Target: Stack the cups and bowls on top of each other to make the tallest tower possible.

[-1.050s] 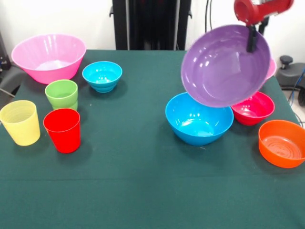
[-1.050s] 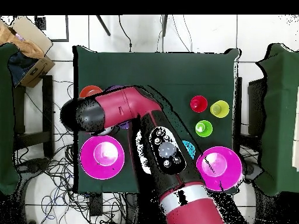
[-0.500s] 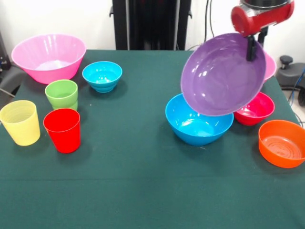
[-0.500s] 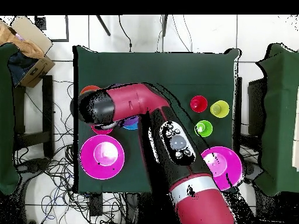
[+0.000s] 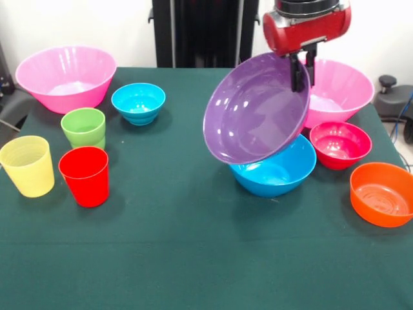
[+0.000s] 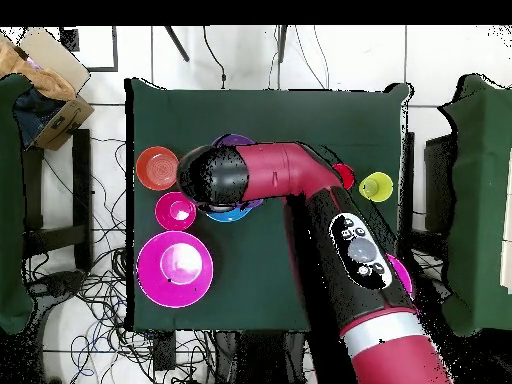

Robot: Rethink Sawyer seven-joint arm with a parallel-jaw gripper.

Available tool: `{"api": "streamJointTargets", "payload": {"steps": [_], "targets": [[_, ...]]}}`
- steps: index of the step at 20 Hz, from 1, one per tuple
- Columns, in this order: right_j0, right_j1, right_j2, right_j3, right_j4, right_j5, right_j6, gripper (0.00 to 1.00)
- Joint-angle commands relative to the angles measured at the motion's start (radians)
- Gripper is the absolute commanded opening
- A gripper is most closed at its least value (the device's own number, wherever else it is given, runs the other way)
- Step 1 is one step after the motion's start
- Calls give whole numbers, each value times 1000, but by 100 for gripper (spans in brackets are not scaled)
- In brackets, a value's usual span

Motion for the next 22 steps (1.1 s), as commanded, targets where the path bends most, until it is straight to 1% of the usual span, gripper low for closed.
{"api": "streamJointTargets", "payload": {"steps": [1, 8, 14, 16, 17, 20, 22], "targets": [[20, 23, 28, 41, -35, -51, 3, 0], [56, 23, 3, 41, -69, -75, 26, 0], [77, 23, -13, 41, -75, -79, 35, 0], [76, 21, -14, 42, -71, -77, 35, 0], [70, 23, -11, 35, -63, -70, 29, 0], [44, 16, 12, 58, -32, -72, 20, 0], [28, 8, 15, 93, -44, -101, 8, 0]]}}
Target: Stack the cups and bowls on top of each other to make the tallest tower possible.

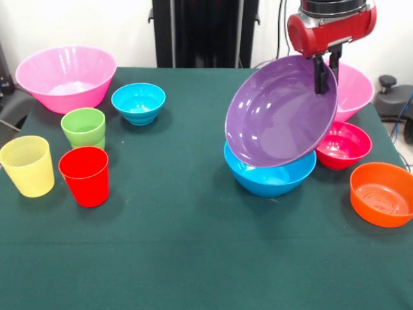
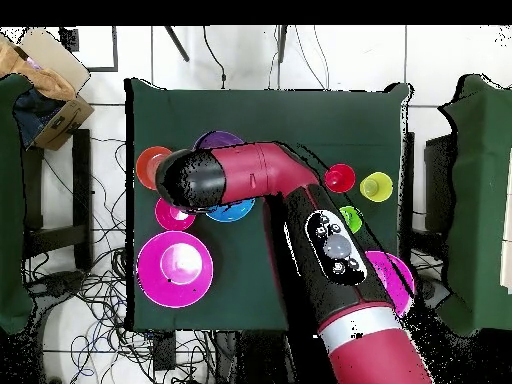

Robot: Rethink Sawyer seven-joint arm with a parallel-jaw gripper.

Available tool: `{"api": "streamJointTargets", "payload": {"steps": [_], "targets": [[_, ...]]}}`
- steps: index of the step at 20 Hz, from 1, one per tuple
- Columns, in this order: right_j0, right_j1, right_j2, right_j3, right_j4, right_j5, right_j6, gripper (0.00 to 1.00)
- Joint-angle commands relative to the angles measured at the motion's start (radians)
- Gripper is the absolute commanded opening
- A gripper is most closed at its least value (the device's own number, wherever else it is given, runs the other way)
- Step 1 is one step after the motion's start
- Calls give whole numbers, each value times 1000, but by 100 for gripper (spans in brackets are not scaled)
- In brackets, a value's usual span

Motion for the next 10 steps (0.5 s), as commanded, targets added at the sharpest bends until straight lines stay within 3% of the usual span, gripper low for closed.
{"api": "streamJointTargets", "payload": {"steps": [1, 4, 10], "targets": [[-28, 8, 12, 105, -46, -83, 7, 0], [-33, 22, 10, 133, -80, -155, 8, 0], [-48, 26, 18, 148, -87, -177, -6, 0]]}}
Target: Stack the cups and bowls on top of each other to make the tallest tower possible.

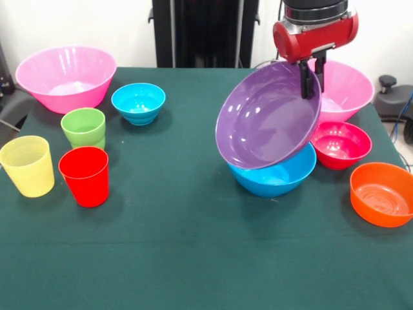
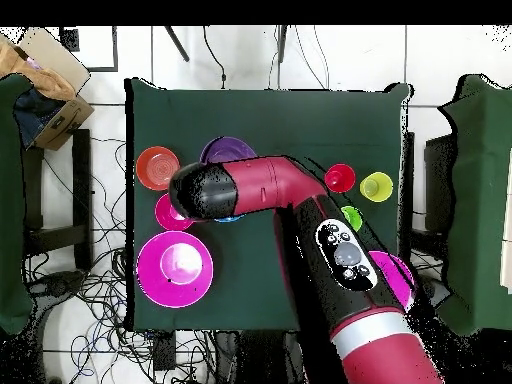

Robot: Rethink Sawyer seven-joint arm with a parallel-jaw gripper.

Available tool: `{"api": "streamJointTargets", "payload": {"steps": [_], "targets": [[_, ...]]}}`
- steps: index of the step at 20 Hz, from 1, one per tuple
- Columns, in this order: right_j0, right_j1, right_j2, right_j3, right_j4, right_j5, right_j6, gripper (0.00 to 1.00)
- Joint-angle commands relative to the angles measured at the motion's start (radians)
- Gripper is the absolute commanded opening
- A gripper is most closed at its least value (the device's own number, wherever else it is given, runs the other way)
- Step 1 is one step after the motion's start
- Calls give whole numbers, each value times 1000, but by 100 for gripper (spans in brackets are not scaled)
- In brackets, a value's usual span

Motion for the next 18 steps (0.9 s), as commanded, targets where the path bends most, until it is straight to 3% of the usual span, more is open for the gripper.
{"api": "streamJointTargets", "payload": {"steps": [1, 18], "targets": [[-13, 29, 18, 75, -74, -78, -7, 0], [3, 60, -15, 89, -113, -167, 22, 0]]}}
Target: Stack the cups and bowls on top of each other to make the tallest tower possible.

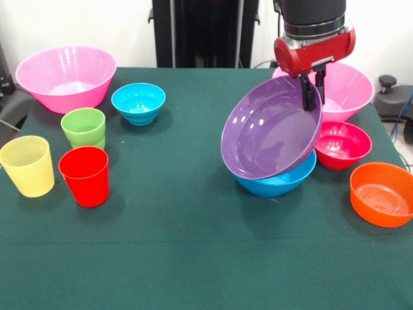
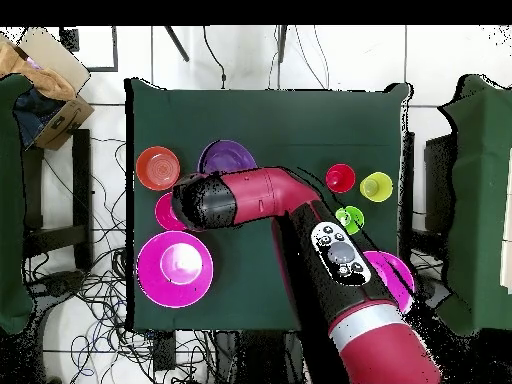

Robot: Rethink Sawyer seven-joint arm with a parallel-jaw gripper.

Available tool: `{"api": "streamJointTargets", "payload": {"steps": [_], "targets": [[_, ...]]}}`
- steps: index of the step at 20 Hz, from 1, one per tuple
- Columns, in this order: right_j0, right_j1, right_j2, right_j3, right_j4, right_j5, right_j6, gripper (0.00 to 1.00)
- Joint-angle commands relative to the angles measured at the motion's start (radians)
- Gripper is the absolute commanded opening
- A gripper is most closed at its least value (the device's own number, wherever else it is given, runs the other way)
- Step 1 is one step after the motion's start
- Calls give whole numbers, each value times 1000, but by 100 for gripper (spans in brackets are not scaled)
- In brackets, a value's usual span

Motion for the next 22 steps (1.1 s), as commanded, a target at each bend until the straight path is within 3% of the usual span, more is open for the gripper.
{"api": "streamJointTargets", "payload": {"steps": [1, 6, 22], "targets": [[3, 21, -14, 54, -78, -52, 27, 0], [-27, 18, 16, 67, -25, -20, 37, 0], [-7, 21, 2, 59, -52, -32, 38, 0]]}}
